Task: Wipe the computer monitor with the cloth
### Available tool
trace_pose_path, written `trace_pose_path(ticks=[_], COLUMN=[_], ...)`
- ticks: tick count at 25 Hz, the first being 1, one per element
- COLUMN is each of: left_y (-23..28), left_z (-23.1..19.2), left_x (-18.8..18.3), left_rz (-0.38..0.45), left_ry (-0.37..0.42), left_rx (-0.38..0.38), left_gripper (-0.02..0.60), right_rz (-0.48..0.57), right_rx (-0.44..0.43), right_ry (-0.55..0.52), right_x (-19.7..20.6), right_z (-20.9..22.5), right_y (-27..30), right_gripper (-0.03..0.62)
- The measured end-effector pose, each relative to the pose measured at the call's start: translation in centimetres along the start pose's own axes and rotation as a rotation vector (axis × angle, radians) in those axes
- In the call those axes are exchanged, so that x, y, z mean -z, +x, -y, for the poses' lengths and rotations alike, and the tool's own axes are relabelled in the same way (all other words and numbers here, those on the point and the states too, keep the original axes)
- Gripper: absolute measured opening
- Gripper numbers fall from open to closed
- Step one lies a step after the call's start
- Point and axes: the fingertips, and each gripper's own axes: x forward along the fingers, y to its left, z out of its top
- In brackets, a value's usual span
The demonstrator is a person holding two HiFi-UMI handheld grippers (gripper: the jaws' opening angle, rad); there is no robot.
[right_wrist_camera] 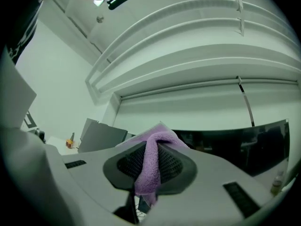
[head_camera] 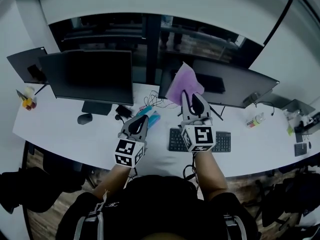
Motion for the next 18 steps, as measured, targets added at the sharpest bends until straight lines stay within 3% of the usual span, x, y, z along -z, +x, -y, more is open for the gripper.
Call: trace_pose_path(ticks=[9, 18], left_y=[-0.2, 0.2], left_z=[-1.6, -2.8], left_x=[0.5, 0.2], left_rz=[-0.008, -0.004], left_ry=[0.0, 0.001], left_rx=[0.007, 0.028], left_gripper=[0.012, 0.012], right_rz=[0.096, 0.058], right_rx=[0.016, 0.031], right_ry=[-0.069, -0.159], right_x=[-5.5, -7.0], right_z=[0.5, 0.4], right_y=[4.9, 9.4], right_gripper=[0.077, 0.077])
